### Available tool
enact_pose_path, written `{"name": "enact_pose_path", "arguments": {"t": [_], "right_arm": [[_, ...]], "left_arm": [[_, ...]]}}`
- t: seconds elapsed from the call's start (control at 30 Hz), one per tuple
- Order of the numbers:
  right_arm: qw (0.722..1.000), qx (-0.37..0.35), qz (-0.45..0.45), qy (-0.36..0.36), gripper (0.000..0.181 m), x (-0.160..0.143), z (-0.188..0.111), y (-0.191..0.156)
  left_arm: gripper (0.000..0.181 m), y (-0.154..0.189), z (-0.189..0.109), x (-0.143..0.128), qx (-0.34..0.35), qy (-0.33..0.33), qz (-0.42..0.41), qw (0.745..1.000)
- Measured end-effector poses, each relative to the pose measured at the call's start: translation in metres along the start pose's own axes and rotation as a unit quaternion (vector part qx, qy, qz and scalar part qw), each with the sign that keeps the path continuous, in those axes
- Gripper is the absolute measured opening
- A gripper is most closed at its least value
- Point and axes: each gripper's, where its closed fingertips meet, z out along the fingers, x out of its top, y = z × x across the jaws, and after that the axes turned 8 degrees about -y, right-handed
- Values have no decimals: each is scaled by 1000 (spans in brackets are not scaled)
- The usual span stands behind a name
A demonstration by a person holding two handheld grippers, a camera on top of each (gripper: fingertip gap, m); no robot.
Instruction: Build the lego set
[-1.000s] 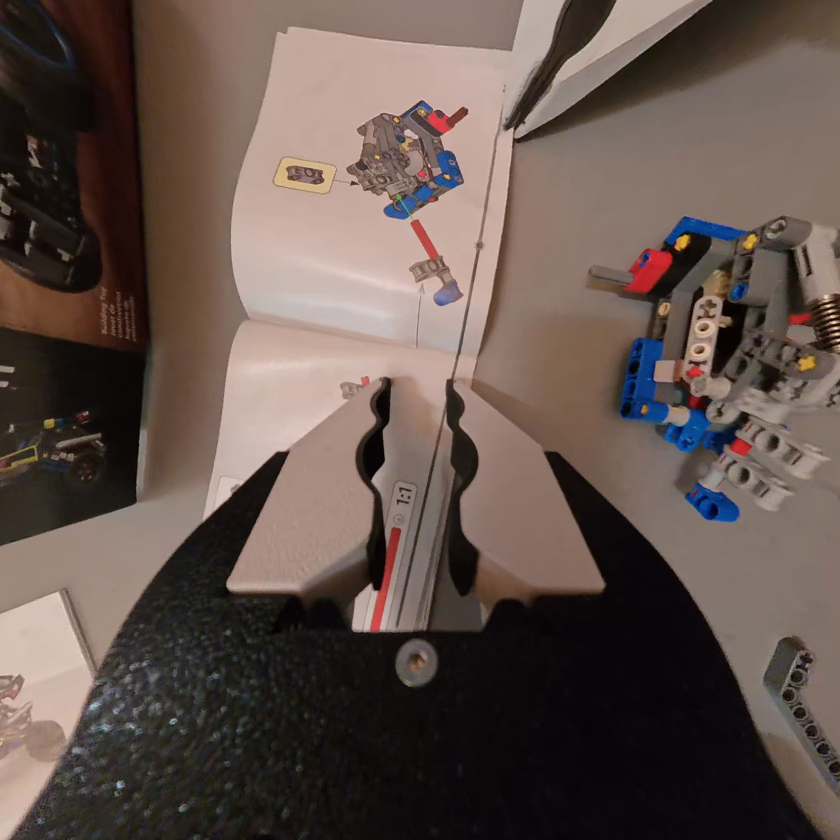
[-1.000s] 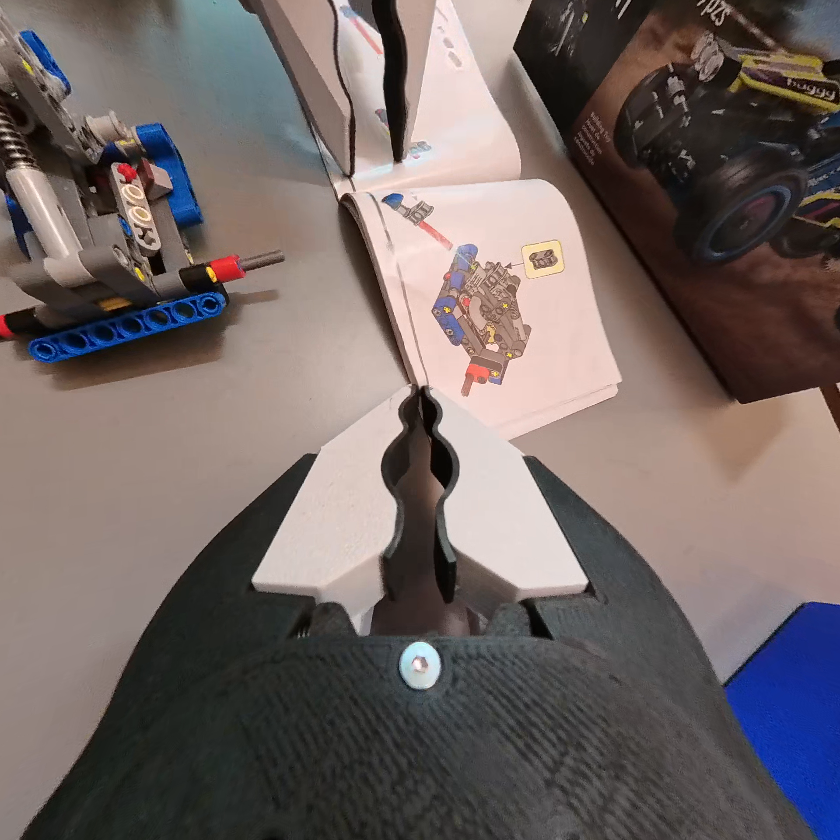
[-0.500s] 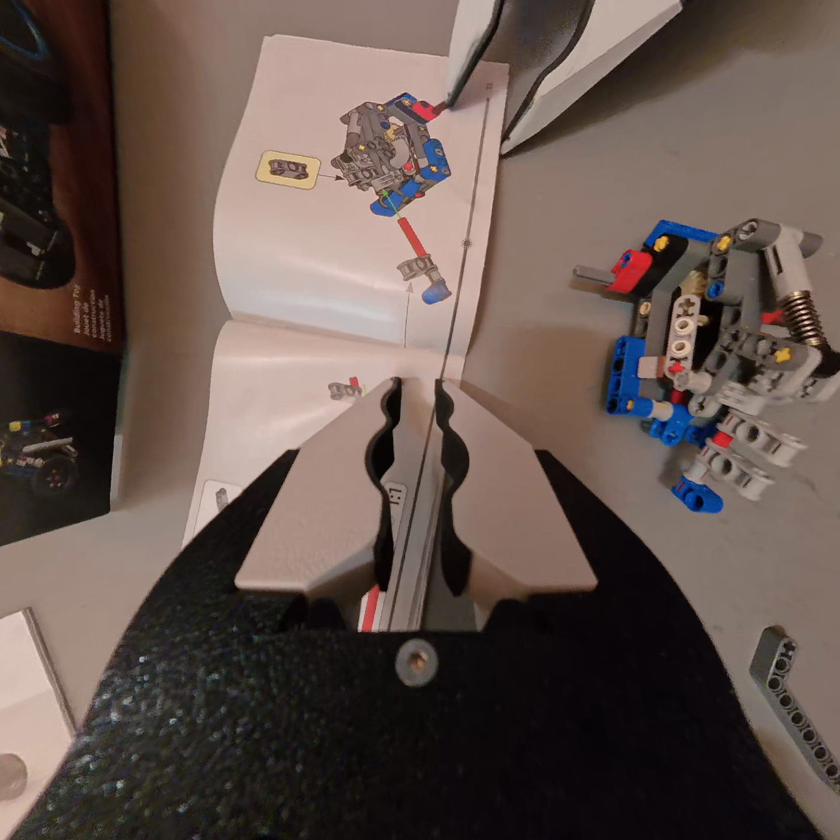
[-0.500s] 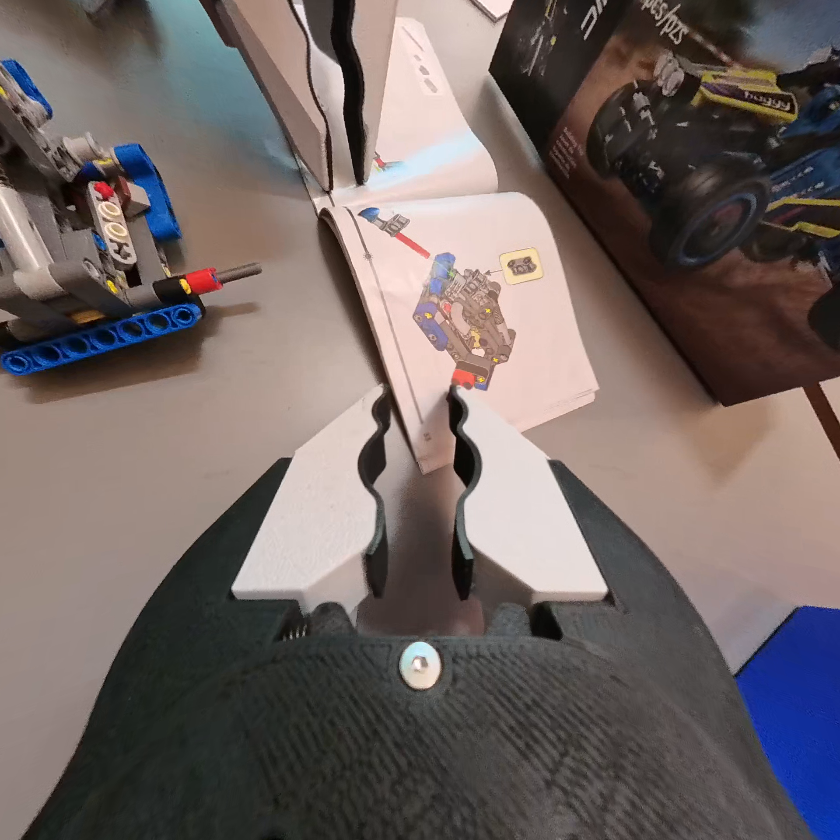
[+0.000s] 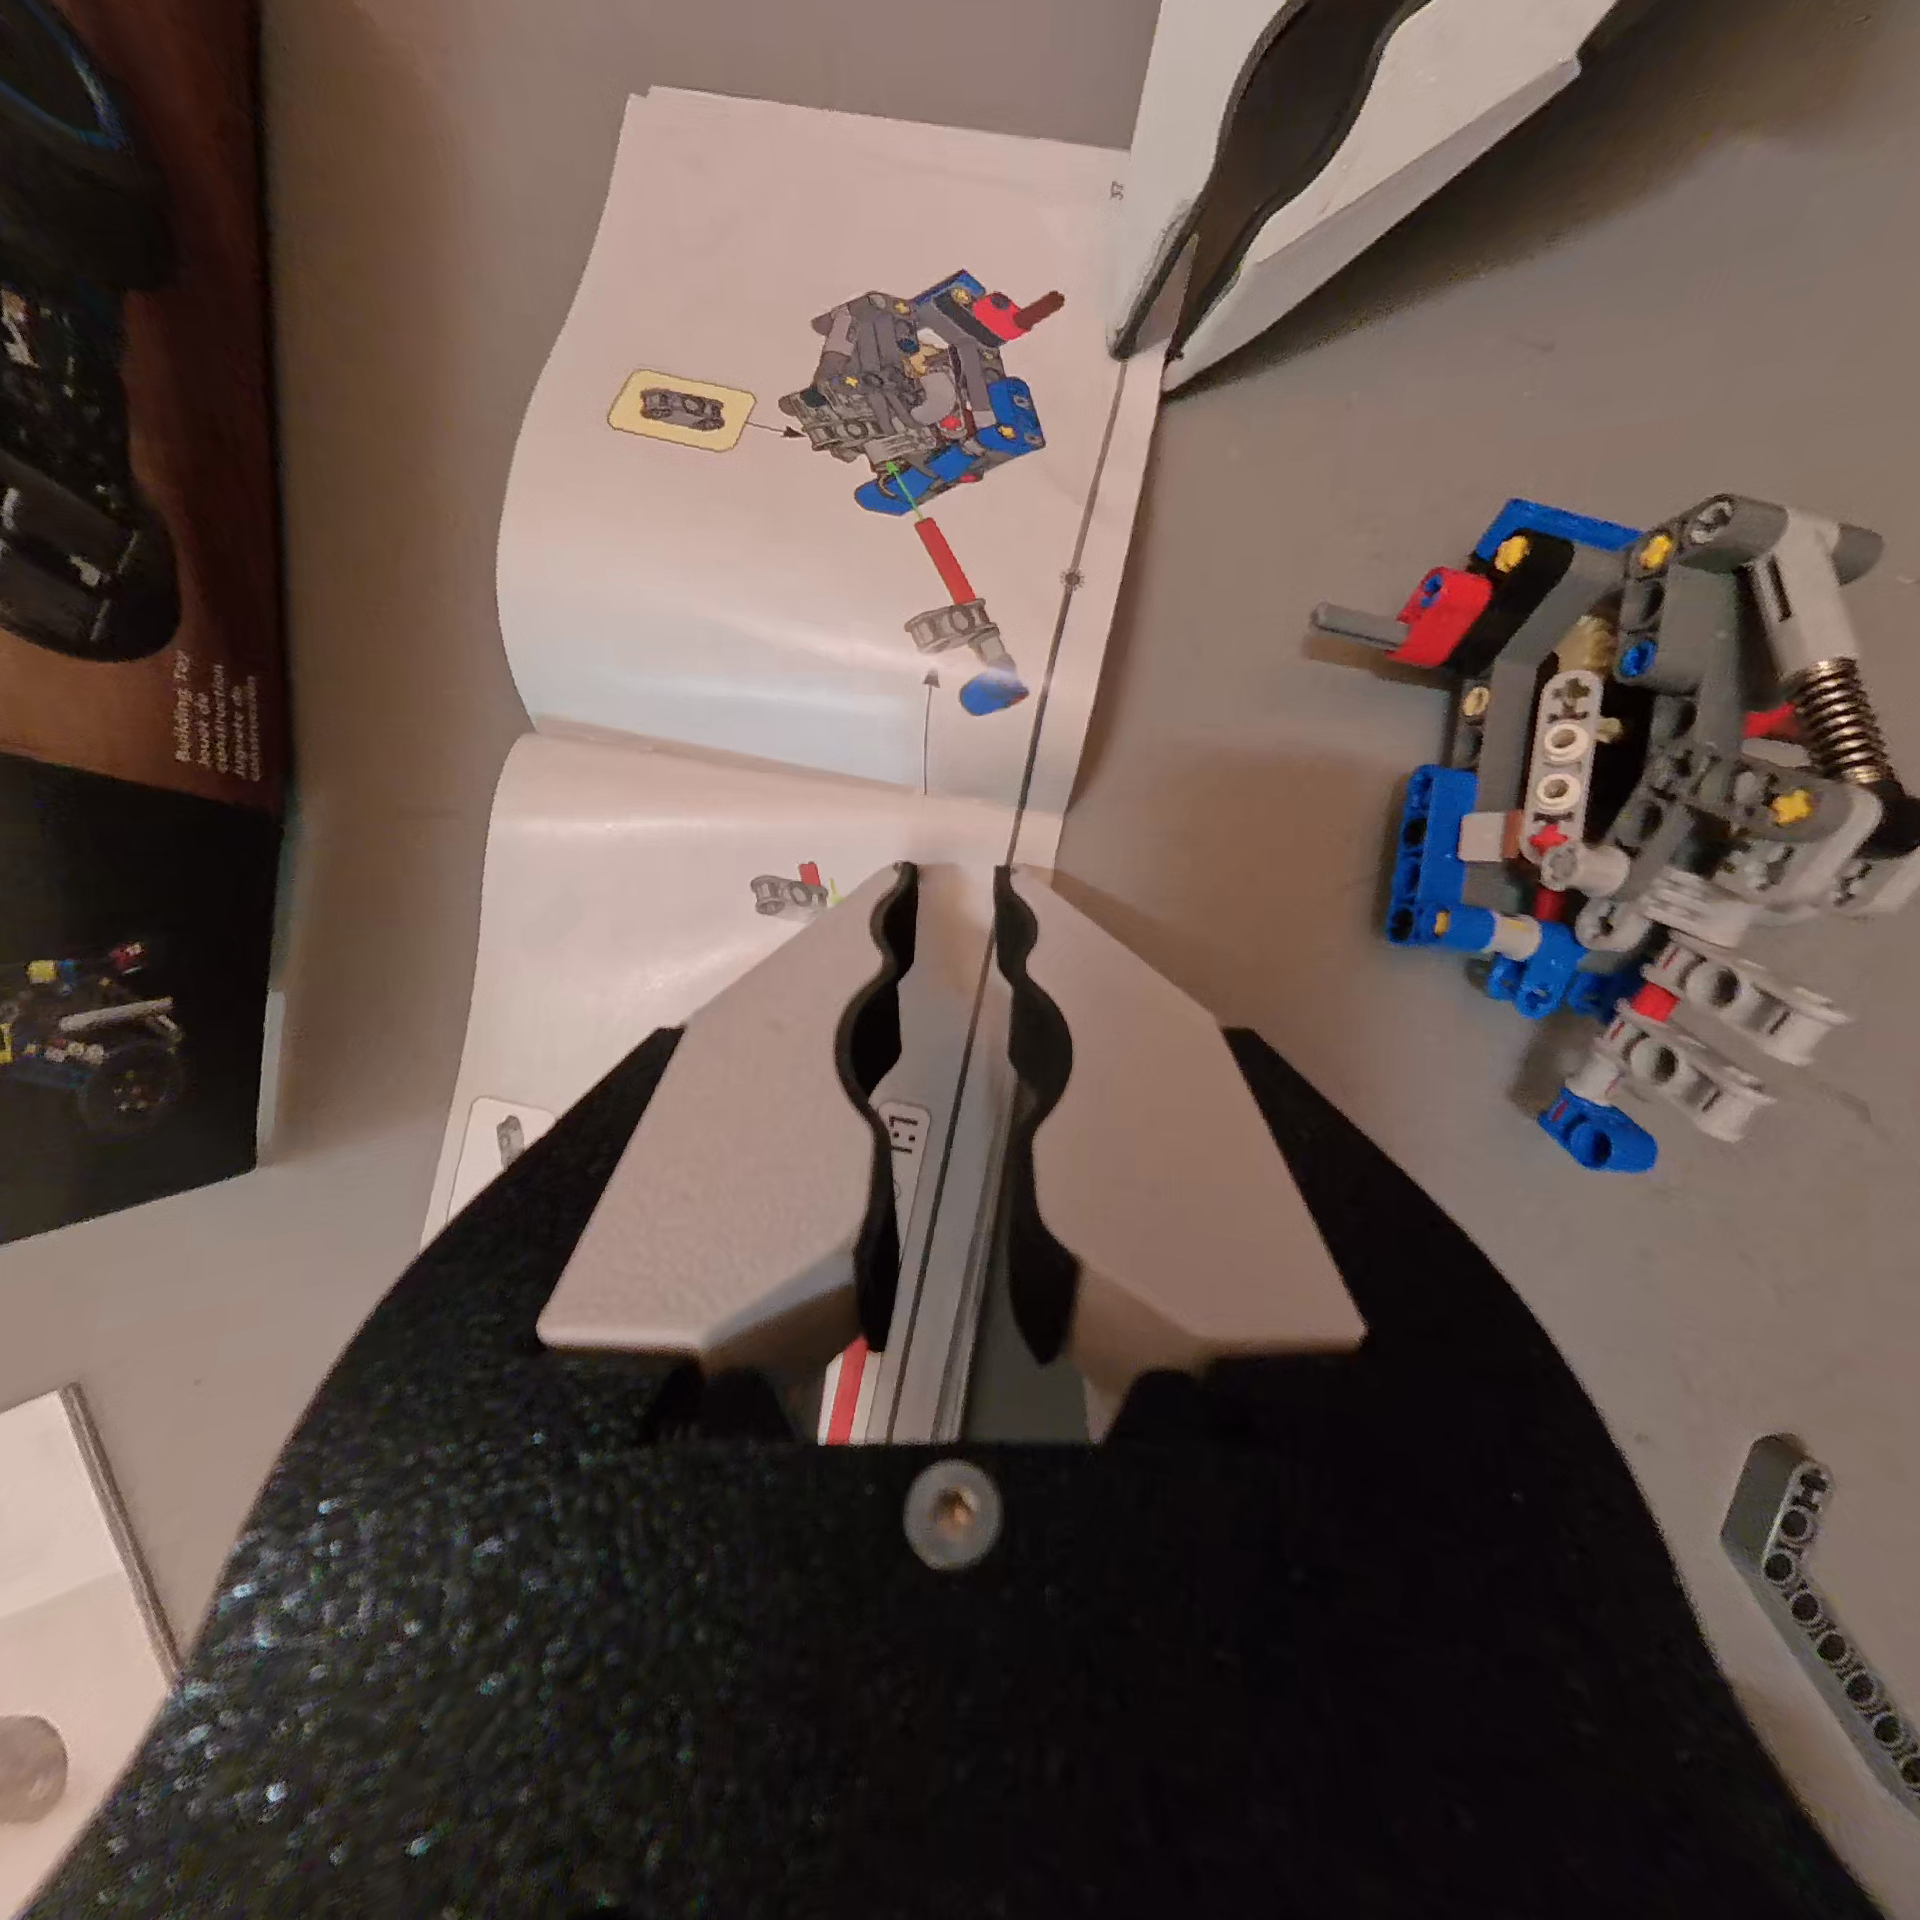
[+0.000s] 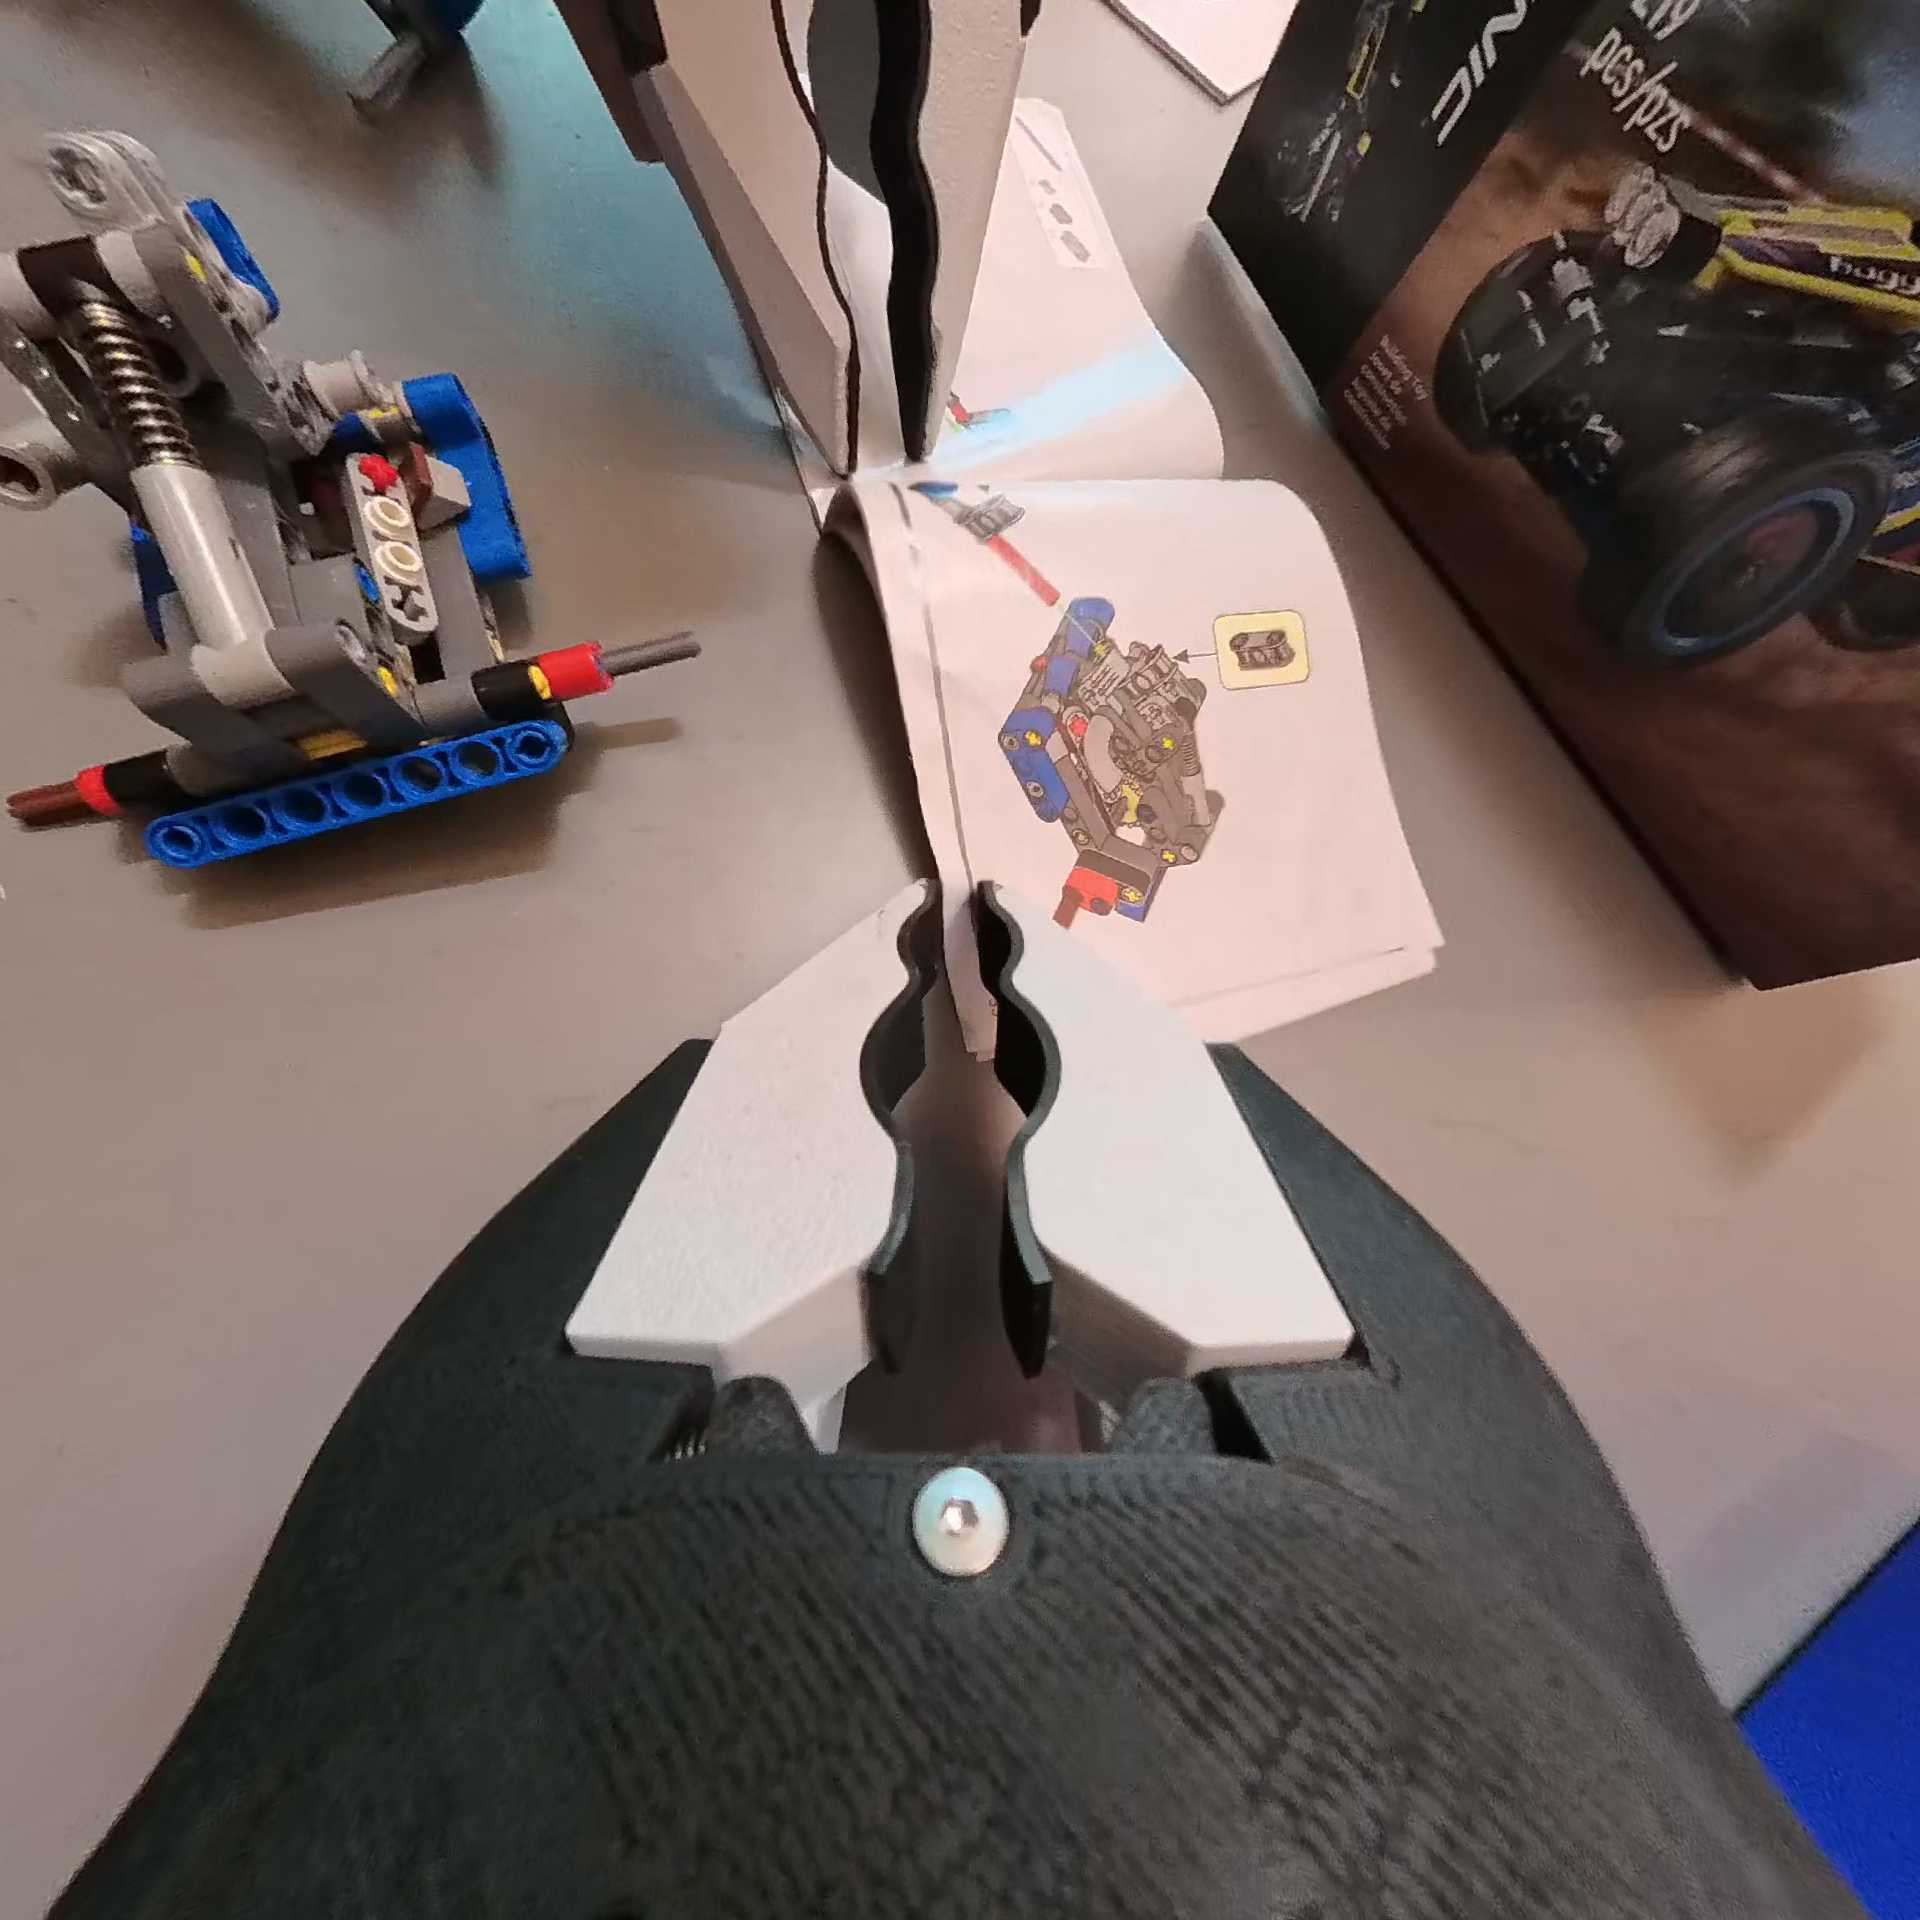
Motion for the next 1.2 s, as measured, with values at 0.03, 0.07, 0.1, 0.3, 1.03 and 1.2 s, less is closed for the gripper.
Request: {"name": "enact_pose_path", "arguments": {"t": [0.03, 0.07, 0.1, 0.3, 1.03, 1.2], "right_arm": [[1000, 1, -2, 1, 4, 1, 0, -1], [1000, 1, -3, 2, 5, 1, 0, -2], [1000, 2, -2, 2, 6, 2, 0, -2], [1000, -13, -2, 6, 15, 2, -1, 0], [981, -182, 22, 58, 4, 7, -26, 43], [979, -200, -44, -9, 0, -2, -5, 42]], "left_arm": [[12, 0, 0, 0, 0, 0, -1, 1000], [12, 0, 0, 0, 0, 0, -1, 1000], [12, 0, 0, 0, 0, 0, -1, 1000], [12, 0, 0, 0, -3, 3, -4, 1000], [0, -11, -17, -12, 77, 109, -110, 985], [0, -9, -10, -19, 83, 89, -86, 989]]}}
